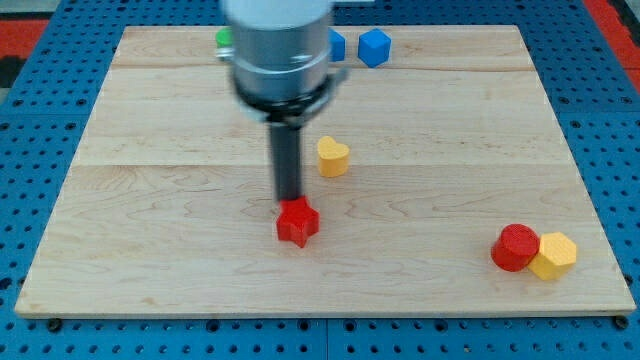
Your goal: Push the red star into the red circle
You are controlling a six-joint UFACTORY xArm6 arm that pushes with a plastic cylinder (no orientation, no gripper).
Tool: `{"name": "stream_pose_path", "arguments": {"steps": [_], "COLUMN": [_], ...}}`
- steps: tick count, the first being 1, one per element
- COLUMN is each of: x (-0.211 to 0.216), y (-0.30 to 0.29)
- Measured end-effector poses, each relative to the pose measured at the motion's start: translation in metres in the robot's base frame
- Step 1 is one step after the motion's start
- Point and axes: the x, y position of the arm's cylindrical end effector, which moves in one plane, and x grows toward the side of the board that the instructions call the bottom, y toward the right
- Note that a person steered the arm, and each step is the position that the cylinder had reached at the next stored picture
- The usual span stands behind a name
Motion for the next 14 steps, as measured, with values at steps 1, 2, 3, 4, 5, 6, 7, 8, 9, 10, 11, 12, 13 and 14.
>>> {"name": "stream_pose_path", "arguments": {"steps": [1,2,3,4,5,6,7,8,9,10,11,12,13,14], "x": [0.018,0.041,0.034,0.022,0.003,-0.025,-0.043,-0.044,-0.031,-0.019,-0.004,-0.003,0.010,0.025], "y": [-0.041,-0.014,0.038,0.060,0.065,0.068,0.108,0.151,0.148,0.103,0.111,0.143,0.141,0.133]}}
